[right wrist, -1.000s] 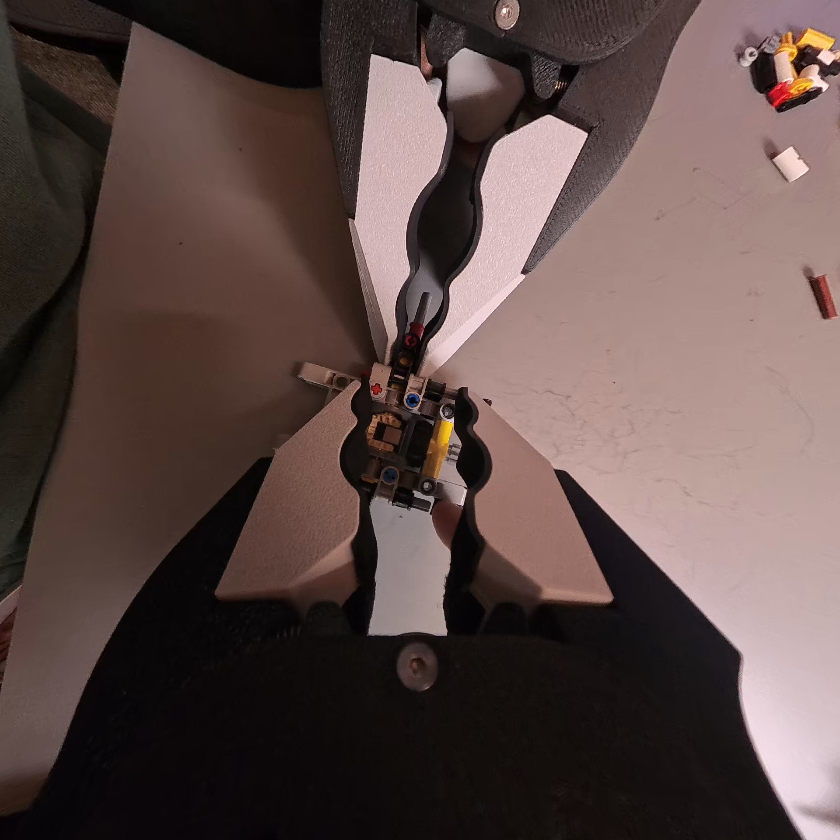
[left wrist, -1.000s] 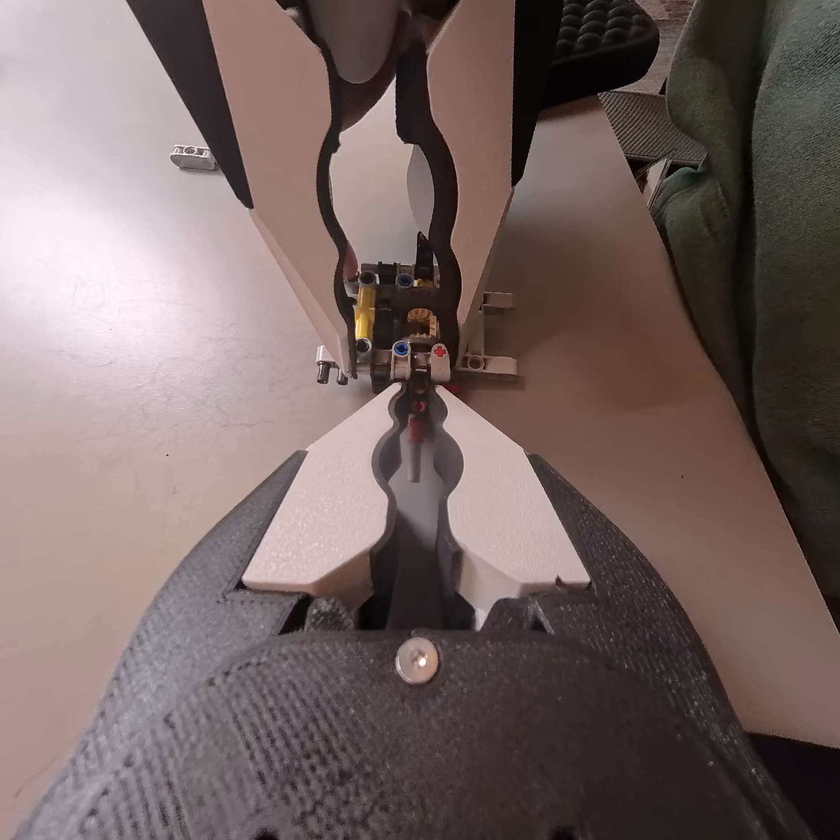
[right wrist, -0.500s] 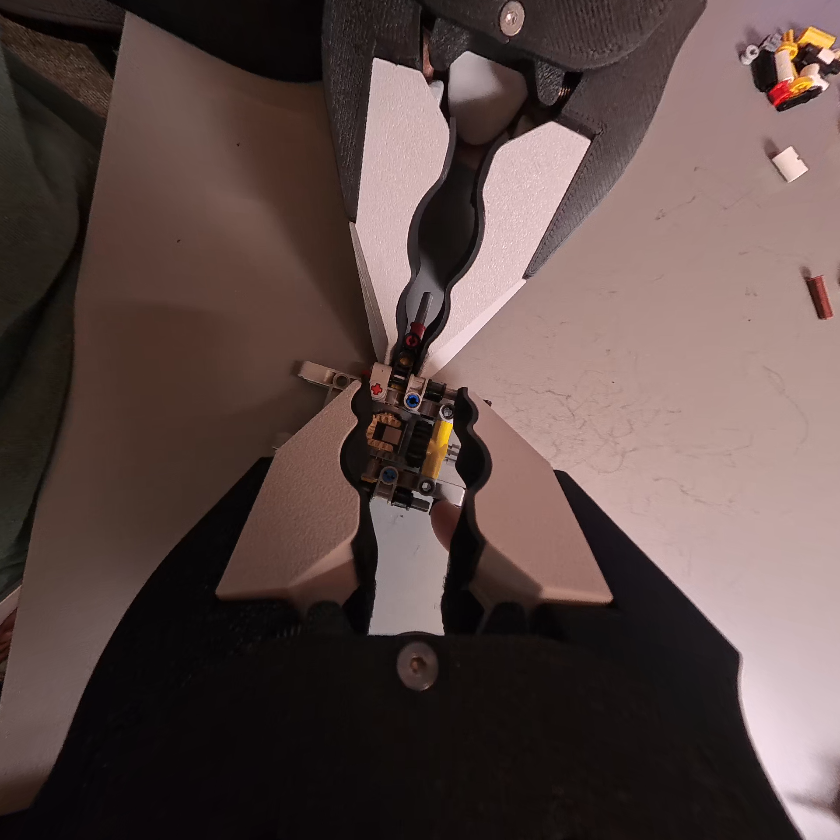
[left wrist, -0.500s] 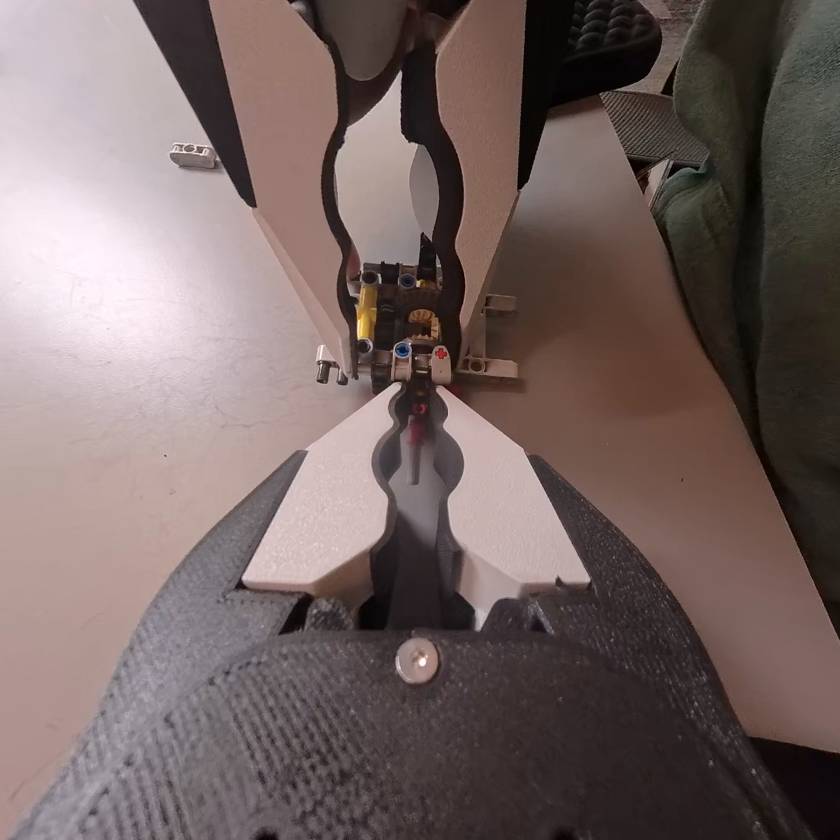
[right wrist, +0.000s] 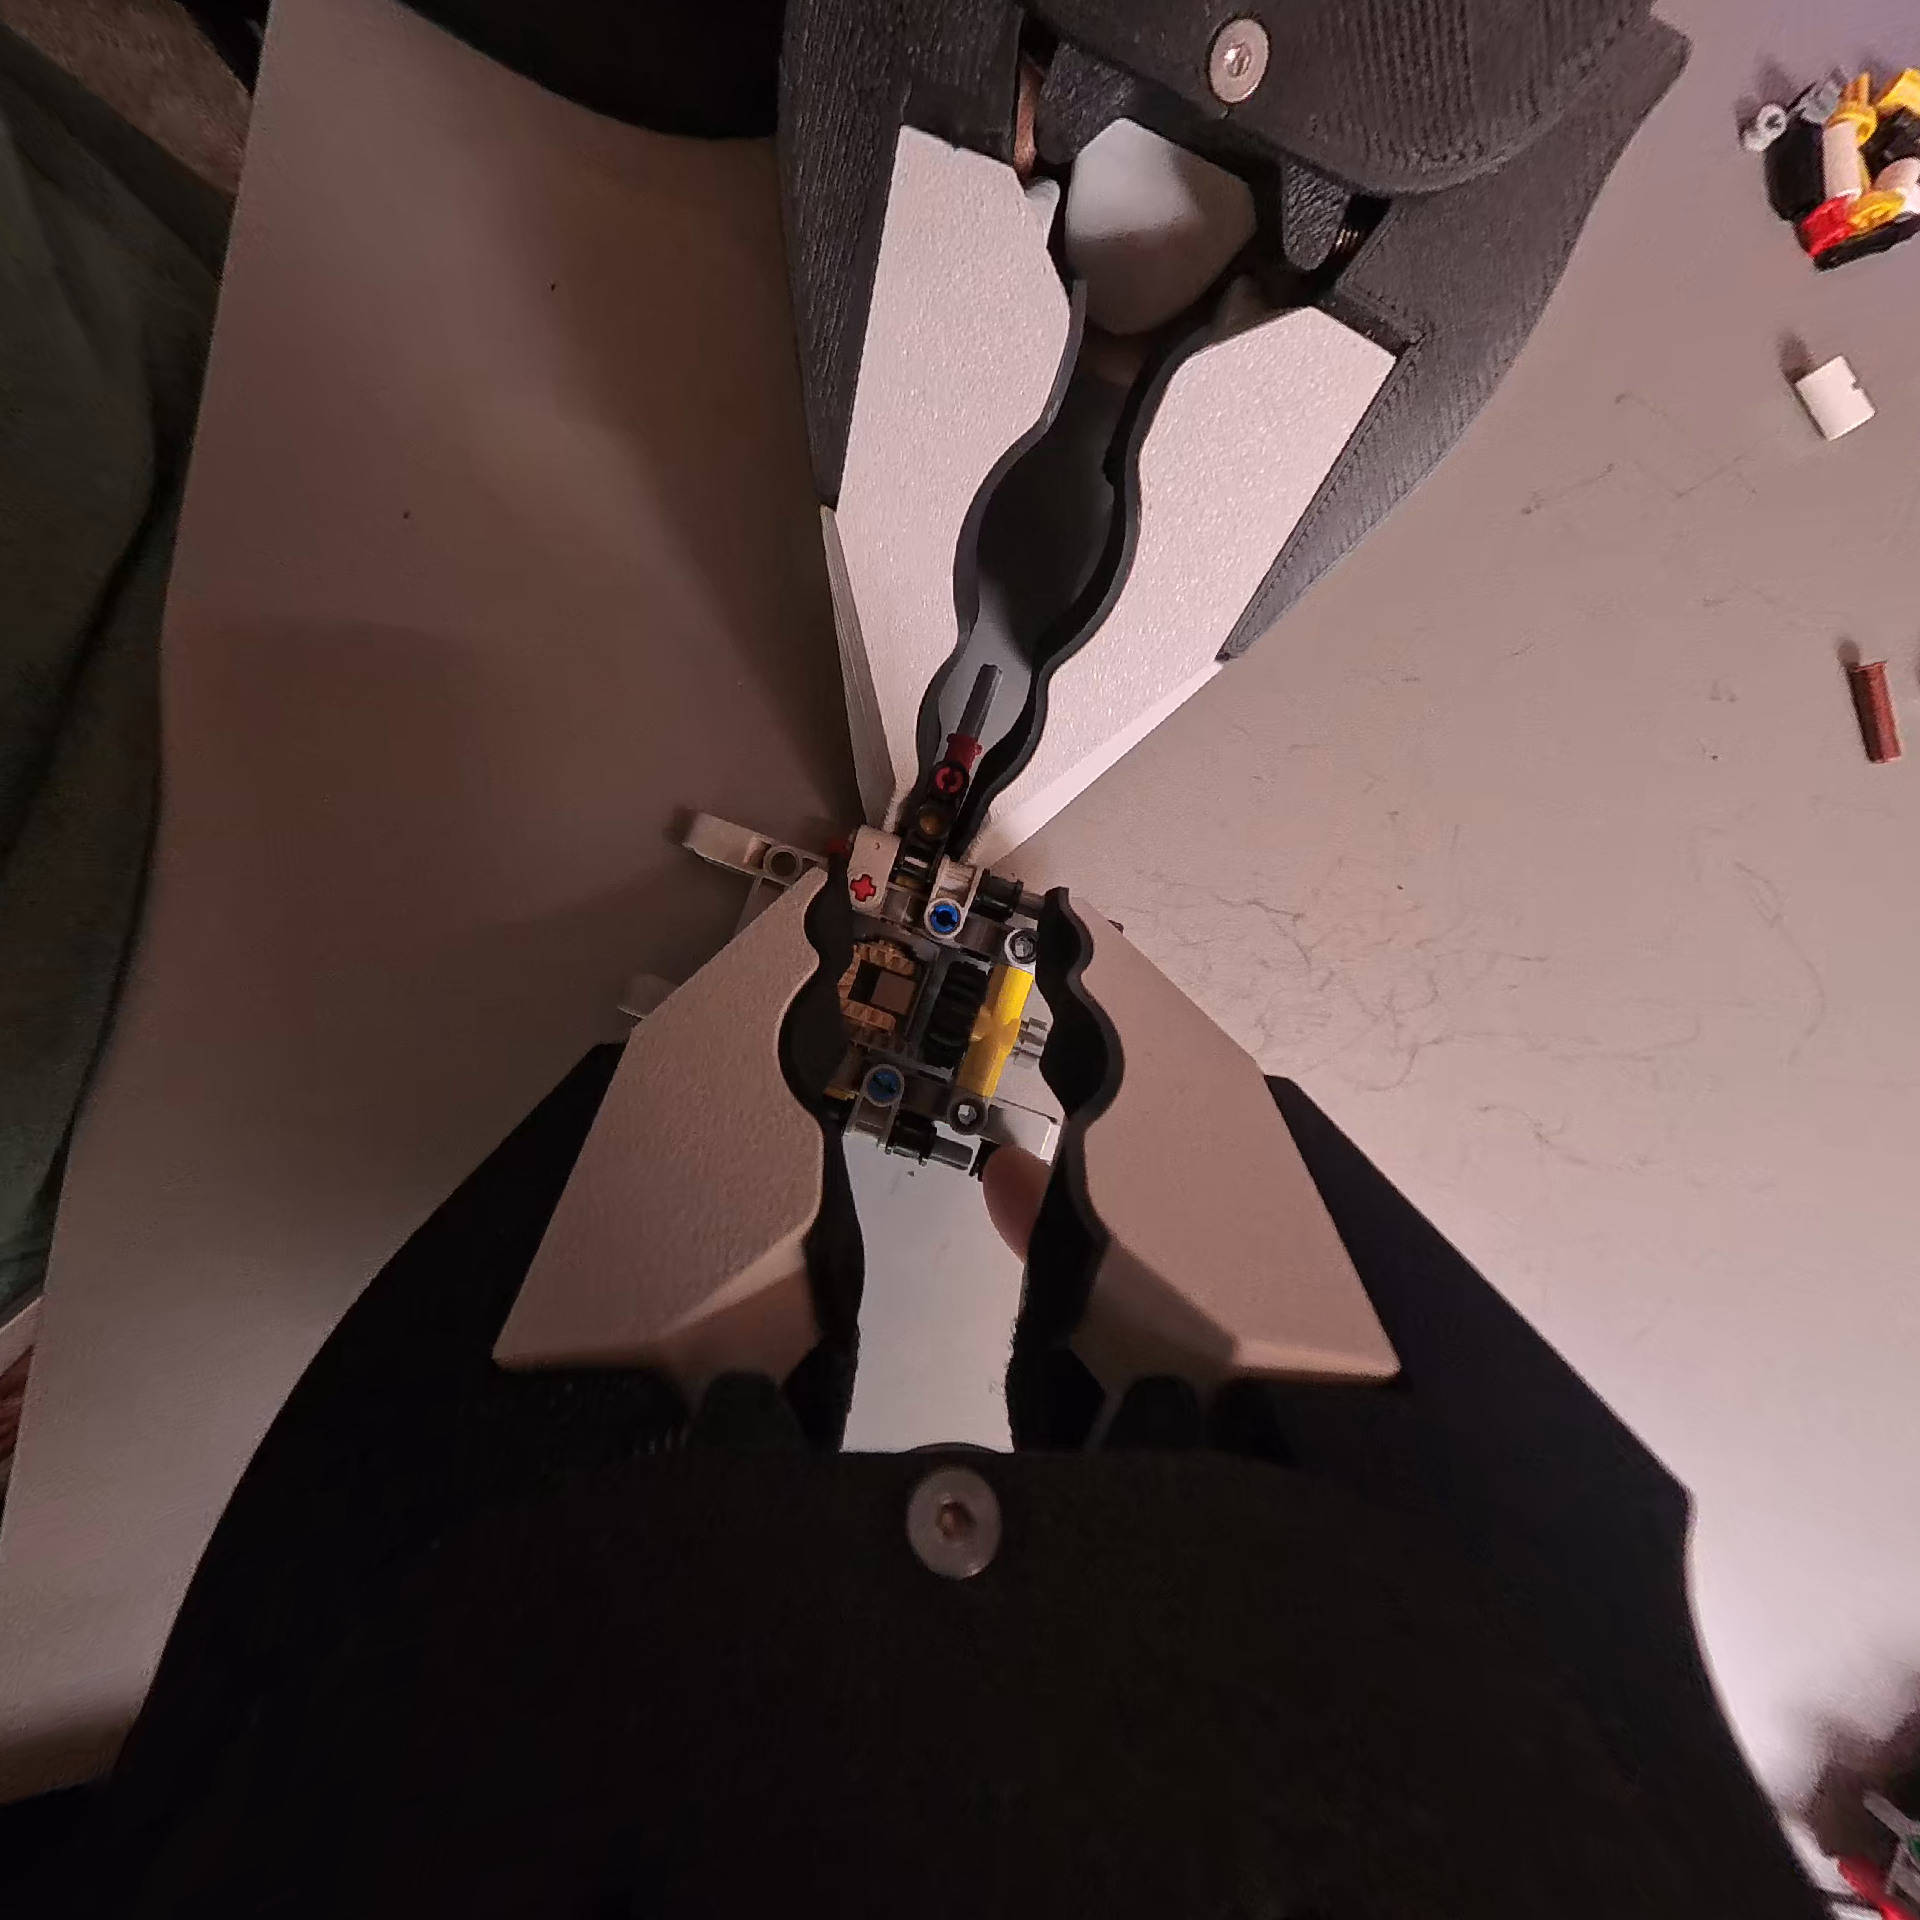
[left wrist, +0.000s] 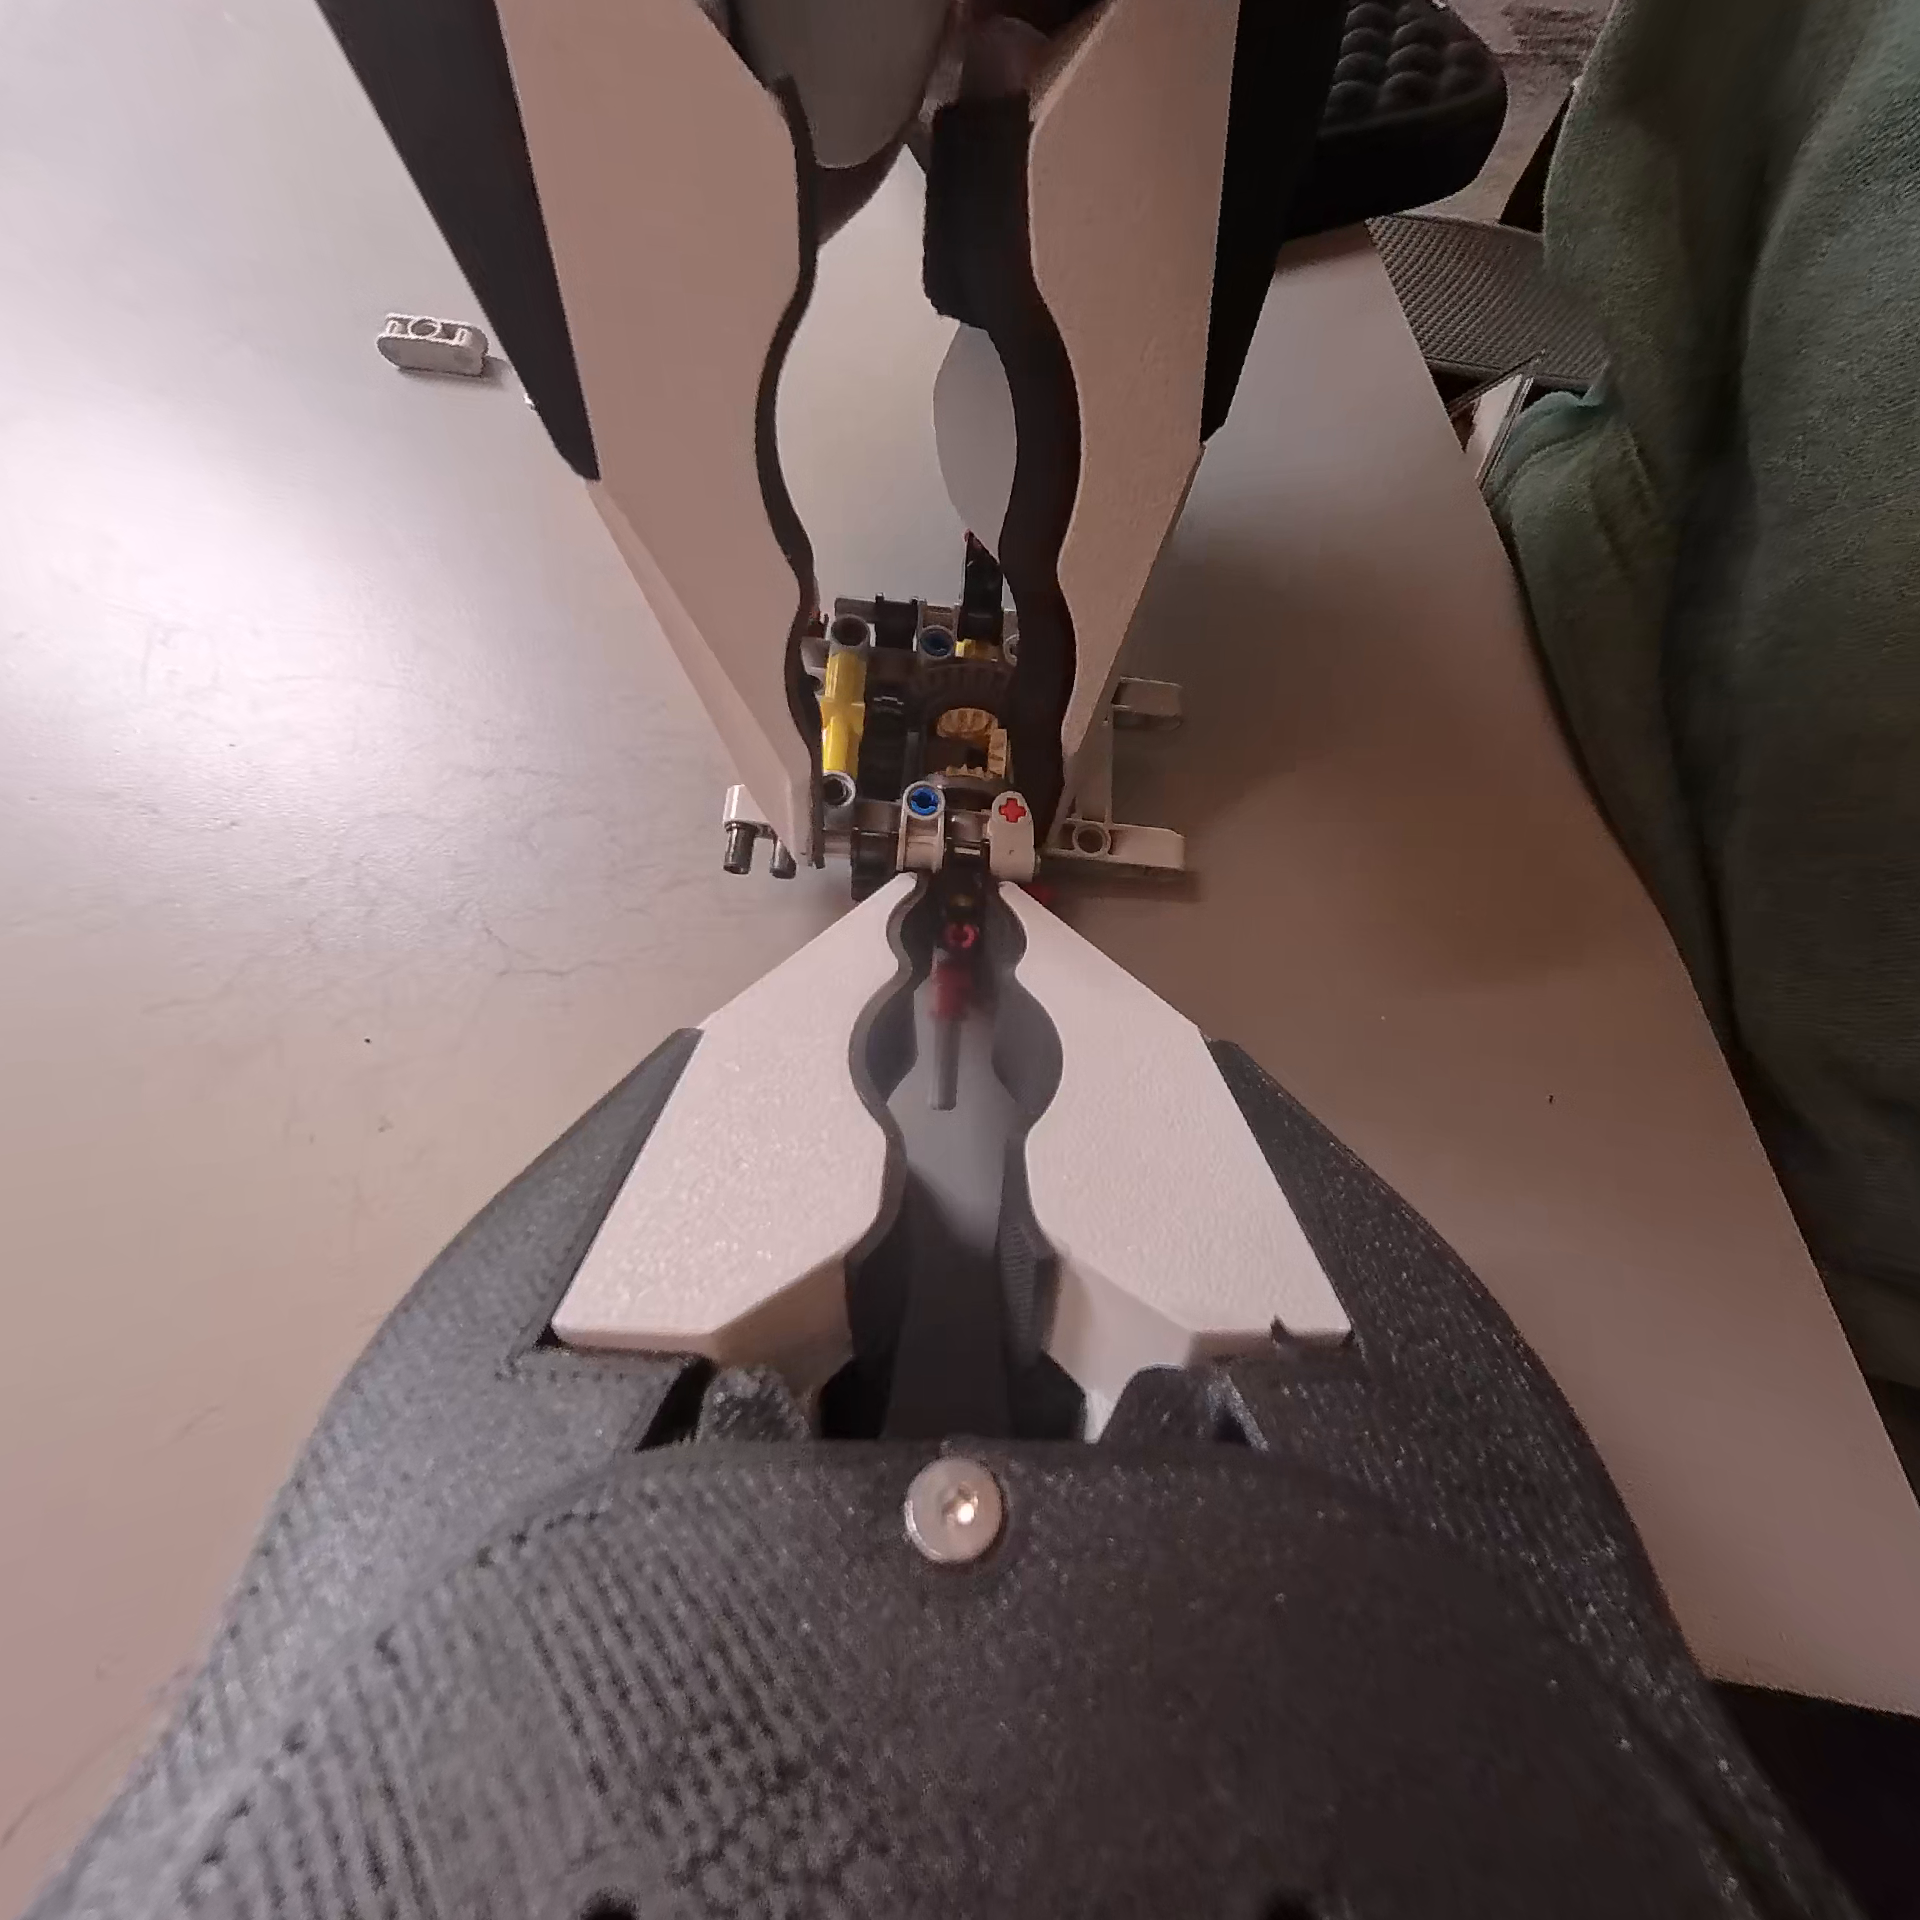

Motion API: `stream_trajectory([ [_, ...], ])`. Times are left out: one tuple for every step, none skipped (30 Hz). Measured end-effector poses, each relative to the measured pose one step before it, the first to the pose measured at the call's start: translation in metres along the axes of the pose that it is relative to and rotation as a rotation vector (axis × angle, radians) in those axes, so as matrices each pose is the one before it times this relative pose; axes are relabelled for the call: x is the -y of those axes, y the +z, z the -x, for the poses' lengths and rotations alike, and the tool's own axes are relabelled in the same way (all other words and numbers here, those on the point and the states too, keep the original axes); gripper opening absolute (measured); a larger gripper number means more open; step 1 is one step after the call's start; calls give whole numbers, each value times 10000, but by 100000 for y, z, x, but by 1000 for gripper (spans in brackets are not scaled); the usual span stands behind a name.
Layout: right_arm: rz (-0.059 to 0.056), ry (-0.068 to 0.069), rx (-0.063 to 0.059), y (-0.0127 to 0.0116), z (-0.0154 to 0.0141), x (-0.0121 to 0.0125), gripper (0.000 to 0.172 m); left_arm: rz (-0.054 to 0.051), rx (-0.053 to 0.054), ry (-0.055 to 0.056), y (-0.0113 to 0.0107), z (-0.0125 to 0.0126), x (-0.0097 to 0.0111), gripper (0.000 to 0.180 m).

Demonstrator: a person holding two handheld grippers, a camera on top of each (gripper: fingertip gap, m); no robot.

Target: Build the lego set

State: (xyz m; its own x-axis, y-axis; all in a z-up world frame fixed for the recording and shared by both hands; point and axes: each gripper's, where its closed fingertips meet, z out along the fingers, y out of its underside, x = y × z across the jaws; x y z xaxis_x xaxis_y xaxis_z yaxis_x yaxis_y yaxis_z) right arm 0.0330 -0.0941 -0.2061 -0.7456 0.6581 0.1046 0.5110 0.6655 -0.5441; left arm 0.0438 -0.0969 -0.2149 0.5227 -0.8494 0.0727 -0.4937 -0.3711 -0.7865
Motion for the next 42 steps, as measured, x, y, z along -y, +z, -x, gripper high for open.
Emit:
stream_trajectory([
  [51, 10, 26, 9, 3, -11, 33, 0, -8, -11, 7, 4, -5, 7],
  [50, -9, 33, 5, -10, 1, 33, 0, -12, -17, -3, 7, 1, 6],
  [56, 4, 22, 0, -1, -4, 33, 0, -6, -8, 7, 3, 7, 6],
  [54, 65, 43, 0, -5, -16, 33, 1, 4, 3, -4, -1, -5, 6],
  [47, 39, 43, 8, -2, -14, 33, 2, 14, 7, 9, 6, 3, 6],
  [28, 147, 62, -2, -17, -22, 33, 0, 40, 9, -1, 18, -5, 6],
  [-30, 345, 103, 14, -14, -15, 34, -6, 53, 4, -7, 24, 7, 6],
  [62, 473, 203, 1, 22, -40, 34, -14, 7, -27, 3, -4, 15, 6],
  [255, 182, 176, -12, 57, -67, 35, -7, -35, -66, 36, -27, 40, 6],
  [347, -87, 16, -5, -9, -36, 35, -2, 11, -39, 13, 7, 26, 6],
  [382, 35, 11, -11, -30, -46, 35, -13, 59, -33, 5, 50, 14, 6],
  [327, 35, 1, -29, -72, -67, 35, -13, 70, -76, 6, 81, 19, 6],
  [232, 24, -27, -19, -76, -62, 36, -5, 81, -50, 18, 89, 20, 6],
  [199, 168, 2, 0, -17, -58, 36, -1, 65, -6, 20, 41, 25, 6],
  [165, 60, -20, -10, -15, -36, 36, -1, 32, -11, 10, 17, 7, 6],
  [98, -122, -75, -6, -24, -7, 36, -1, 23, -28, 16, 23, 14, 6],
  [134, 2, -44, -4, -14, -25, 36, -2, 21, -21, 5, 23, 6, 6],
  [133, -48, -46, 4, -9, 3, 36, -2, 6, -15, 12, 7, -1, 6],
  [92, -126, -93, -10, -39, 6, 35, 0, 6, -8, -7, 9, -5, 6],
  [92, 37, -53, 4, 4, -10, 35, 0, 10, 8, 3, 6, 1, 6],
  [36, -7, -46, -2, -5, -6, 35, 1, 4, 9, -2, -11, -4, 6],
  [14, 71, -28, 8, -2, 4, 35, 2, 2, -3, 5, -5, 2, 7],
  [5, -5, -40, -1, -2, 6, 34, 2, 0, -3, 5, -8, 2, 6],
  [2, -45, -47, -4, 1, -4, 34, 1, -6, 2, 3, 2, 2, 6],
  [3, 2, -38, -2, -2, 2, 34, 2, -6, -1, -1, -9, -3, 7],
  [22, 14, -1, -5, 1, 4, 34, 2, -9, -2, 9, -5, -6, 7],
  [0, -64, -5, 5, -2, 20, 33, 2, -9, -2, -1, -13, -3, 6],
  [-27, -34, -22, 3, 2, 27, 33, 2, 0, 7, -6, -3, -7, 6],
  [-71, 2, -16, 4, 6, 23, 33, 0, -10, 3, 0, -11, 0, 6],
  [-74, 45, -1, -3, 7, -5, 33, 0, -21, -6, -3, -21, -1, 6],
  [-15, -60, -40, -8, 15, 10, 33, 1, -20, 1, -3, -13, -2, 6],
  [3, -145, -66, -3, 18, 23, 32, 1, -20, 2, -10, -7, -6, 7],
  [-20, -31, -25, 4, 7, 9, 32, 1, -15, -4, 7, -1, -6, 7],
  [-23, 25, 3, -6, 7, -5, 32, 2, -17, -15, 0, -11, 1, 7],
  [-16, -39, -20, 6, 9, 17, 32, 1, -18, -18, -3, -2, 1, 7],
  [-6, -82, -45, 0, 0, 18, 32, 1, 1, 4, 0, 4, -1, 7],
  [26, -36, -35, -8, 17, 13, 32, 1, 13, 16, -5, -8, 3, 7],
  [57, -34, 6, 1, 6, -12, 32, 1, -1, -4, 3, 5, 2, 7],
  [57, -31, 33, 8, 4, 1, 32, 0, -17, -24, -2, 2, -9, 7],
  [42, -92, -6, 7, 18, 12, 31, 0, -9, -10, -5, 2, 11, 7],
  [27, -50, -3, 2, 10, 9, 31, 1, 7, 7, 2, 1, -1, 7],
  [13, 37, 34, 12, 18, 3, 31, 1, 6, 6, 2, -1, 0, 7],
])
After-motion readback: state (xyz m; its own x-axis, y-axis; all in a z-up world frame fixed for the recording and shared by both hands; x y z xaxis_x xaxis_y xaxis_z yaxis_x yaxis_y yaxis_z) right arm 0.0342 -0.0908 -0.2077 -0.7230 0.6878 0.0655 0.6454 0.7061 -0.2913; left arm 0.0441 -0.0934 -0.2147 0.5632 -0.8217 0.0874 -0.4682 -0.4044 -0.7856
